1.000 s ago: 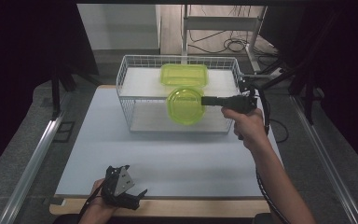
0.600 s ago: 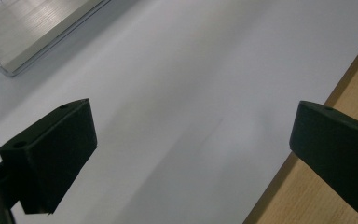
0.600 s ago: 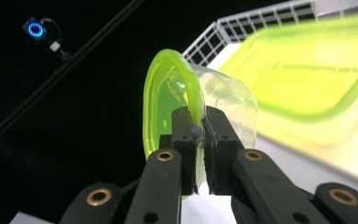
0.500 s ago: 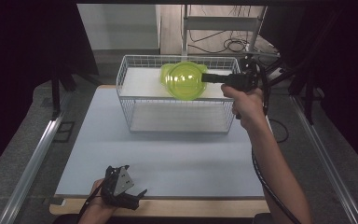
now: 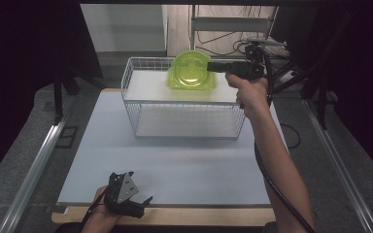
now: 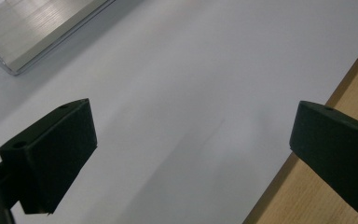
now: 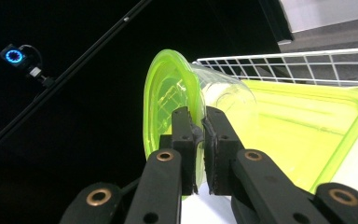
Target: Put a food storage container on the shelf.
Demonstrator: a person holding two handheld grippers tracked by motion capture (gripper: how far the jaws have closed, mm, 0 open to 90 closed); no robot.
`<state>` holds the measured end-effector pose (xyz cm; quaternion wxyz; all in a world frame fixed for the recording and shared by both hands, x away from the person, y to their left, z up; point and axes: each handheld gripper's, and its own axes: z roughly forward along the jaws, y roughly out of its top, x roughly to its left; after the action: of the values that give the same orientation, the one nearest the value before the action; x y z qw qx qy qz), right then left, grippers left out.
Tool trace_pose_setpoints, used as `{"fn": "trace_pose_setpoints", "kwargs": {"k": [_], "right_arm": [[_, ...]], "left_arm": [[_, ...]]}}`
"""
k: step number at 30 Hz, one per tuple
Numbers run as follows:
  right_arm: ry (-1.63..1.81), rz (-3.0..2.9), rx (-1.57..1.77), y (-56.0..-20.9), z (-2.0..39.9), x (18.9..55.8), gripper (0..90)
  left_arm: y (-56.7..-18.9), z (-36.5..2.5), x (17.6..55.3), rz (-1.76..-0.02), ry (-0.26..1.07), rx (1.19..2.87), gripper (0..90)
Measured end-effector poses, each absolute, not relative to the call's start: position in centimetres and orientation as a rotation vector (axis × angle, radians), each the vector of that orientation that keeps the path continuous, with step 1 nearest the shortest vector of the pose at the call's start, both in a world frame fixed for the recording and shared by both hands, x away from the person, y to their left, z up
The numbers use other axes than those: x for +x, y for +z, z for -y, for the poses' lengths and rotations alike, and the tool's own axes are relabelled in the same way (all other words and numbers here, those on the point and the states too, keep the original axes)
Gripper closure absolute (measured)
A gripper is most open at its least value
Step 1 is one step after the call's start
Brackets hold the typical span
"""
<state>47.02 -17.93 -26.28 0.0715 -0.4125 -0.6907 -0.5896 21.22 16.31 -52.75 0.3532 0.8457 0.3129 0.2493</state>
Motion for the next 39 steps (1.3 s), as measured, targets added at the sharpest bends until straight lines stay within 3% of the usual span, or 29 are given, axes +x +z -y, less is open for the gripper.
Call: {"fn": "trace_pose_setpoints", "kwargs": {"k": [18, 39], "right_arm": [[-1.72, 2.117, -1.311, -26.2, 17.3, 48.7, 83.3], [-1.638, 2.319, -1.508, -25.4, 15.5, 49.5, 73.7]], "left_arm": [[-52.8, -16.3, 21.2, -0.806, 0.646, 2.202, 0.3], [-52.9, -16.2, 21.2, -0.799, 0.648, 2.213, 0.3]]}}
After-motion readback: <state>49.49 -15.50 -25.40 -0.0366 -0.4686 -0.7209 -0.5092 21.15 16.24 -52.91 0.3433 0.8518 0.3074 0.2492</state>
